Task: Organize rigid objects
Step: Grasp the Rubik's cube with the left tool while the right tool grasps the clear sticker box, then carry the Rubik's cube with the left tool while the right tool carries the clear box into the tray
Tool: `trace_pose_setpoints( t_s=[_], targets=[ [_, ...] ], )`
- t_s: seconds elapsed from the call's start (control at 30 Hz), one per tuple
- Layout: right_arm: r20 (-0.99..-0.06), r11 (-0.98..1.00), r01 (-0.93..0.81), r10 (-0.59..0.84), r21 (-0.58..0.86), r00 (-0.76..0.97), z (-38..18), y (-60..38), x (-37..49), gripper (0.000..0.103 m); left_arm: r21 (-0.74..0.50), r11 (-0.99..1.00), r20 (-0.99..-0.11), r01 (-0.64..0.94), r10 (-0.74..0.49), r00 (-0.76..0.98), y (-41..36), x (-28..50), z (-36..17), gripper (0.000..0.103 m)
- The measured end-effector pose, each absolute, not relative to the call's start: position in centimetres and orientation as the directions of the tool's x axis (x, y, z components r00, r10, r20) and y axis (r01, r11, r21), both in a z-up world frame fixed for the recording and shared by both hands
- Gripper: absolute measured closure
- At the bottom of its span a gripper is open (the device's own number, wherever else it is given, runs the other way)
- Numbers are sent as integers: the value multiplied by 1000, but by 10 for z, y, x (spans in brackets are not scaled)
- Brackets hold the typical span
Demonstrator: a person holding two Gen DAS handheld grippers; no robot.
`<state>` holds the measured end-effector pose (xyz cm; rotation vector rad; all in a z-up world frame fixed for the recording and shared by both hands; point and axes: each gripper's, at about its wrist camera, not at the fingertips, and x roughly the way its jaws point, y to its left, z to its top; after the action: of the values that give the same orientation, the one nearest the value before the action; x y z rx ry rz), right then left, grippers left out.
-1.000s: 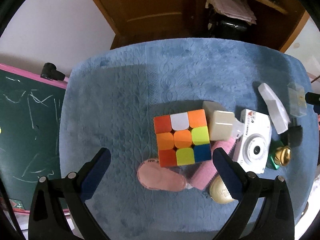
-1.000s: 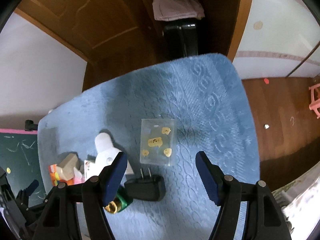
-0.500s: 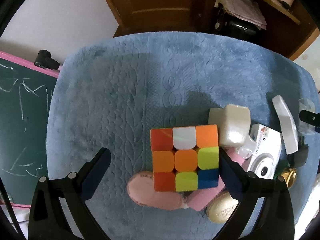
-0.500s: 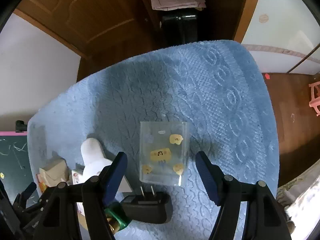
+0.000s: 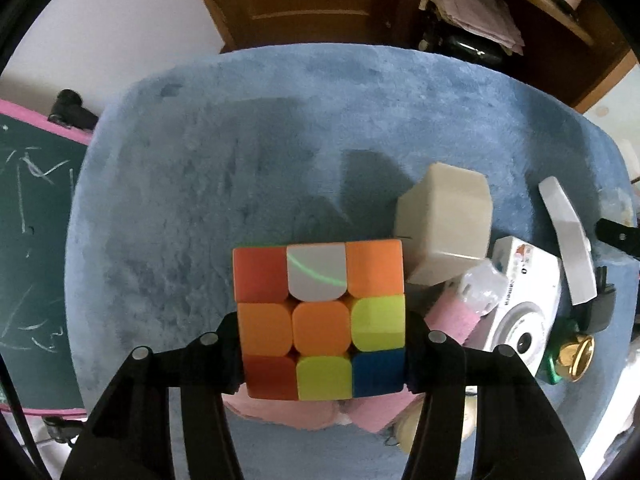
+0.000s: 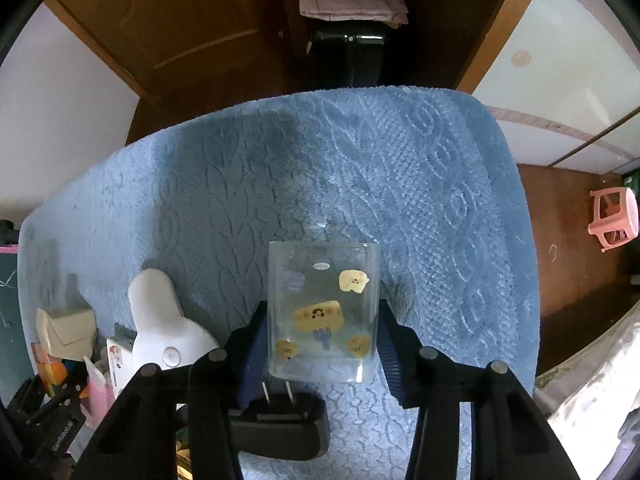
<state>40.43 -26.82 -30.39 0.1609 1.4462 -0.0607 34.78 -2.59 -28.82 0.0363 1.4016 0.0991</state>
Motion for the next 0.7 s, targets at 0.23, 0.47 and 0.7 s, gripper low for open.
trace_pose_setpoints(
  t_s=[0.23,0.47,0.7],
  targets=[
    [-976,983,133,97,125,197,-269,-273,388,54,58,994,-974,-97,78,213,-1,333,-256,44],
    [-958,976,133,136,174,254,-226,-281,361,54,41,998,-958,-54,55,282,5,303,-201,44],
    [-932,971,108,167,211,322,-174,-274,306,53,12,999,-929,39,-4,369,6,250,-135,44]
  ],
)
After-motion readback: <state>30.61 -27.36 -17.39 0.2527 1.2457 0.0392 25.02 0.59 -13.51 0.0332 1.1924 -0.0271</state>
